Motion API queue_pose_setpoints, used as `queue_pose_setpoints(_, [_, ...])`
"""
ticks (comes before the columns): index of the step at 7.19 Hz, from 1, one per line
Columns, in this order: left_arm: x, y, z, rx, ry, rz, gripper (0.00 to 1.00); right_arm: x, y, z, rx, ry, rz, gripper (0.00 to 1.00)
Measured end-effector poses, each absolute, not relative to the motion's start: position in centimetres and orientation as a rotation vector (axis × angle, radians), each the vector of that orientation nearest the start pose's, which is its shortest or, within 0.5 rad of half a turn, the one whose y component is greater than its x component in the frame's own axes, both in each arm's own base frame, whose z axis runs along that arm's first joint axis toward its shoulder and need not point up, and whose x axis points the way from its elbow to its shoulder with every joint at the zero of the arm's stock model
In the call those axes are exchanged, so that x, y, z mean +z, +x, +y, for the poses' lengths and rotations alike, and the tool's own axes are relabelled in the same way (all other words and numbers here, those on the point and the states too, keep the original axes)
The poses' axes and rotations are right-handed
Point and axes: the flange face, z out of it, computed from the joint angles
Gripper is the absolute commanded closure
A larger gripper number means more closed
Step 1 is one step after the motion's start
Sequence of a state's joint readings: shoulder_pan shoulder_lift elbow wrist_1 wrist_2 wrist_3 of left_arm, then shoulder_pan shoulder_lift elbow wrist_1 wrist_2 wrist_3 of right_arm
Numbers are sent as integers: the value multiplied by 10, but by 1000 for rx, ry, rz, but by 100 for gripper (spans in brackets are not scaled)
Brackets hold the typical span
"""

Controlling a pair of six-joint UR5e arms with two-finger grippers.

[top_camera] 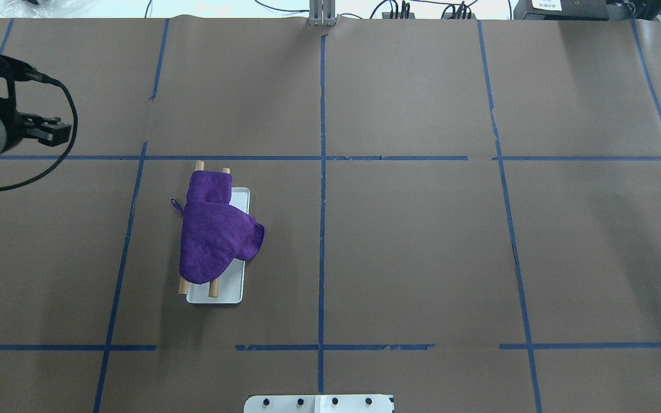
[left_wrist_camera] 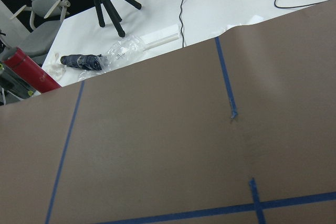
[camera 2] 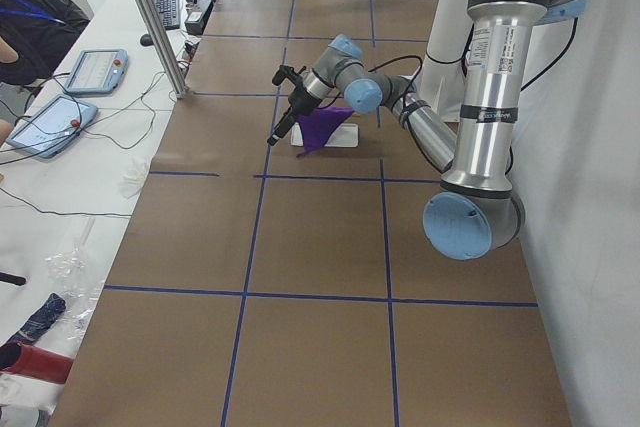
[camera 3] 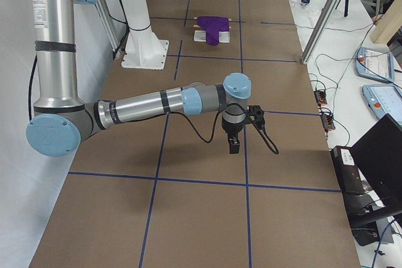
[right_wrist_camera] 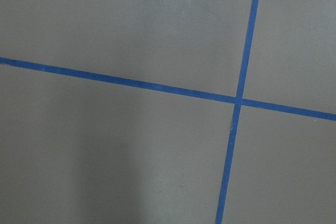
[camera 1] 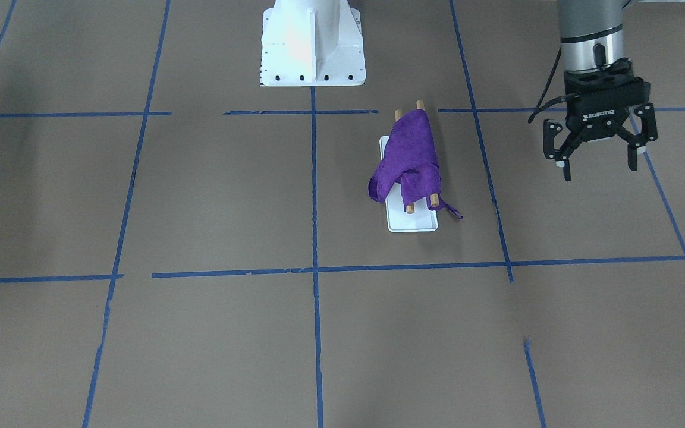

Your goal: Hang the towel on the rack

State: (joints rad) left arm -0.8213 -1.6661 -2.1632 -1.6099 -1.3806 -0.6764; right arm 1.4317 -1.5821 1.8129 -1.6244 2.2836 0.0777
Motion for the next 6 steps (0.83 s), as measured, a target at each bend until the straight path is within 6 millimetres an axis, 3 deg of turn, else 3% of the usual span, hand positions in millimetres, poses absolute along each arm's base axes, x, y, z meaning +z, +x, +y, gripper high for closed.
queue_pose_setpoints(2, [376, 148, -498, 148, 556, 358, 0, 586, 24, -492, -113, 66, -789, 0])
queue_pose_setpoints(3, [403, 115, -516, 199, 487, 393, 0, 609, 37, -492, -121, 54, -828, 0])
queue_pose_setpoints(4, [439, 80, -532, 236, 408, 452, 0, 626, 49, -490, -111, 43, -853, 0])
queue_pose_setpoints(6, [516, 10, -545, 223, 266, 596, 0, 639, 72, -484, -67, 46, -866, 0])
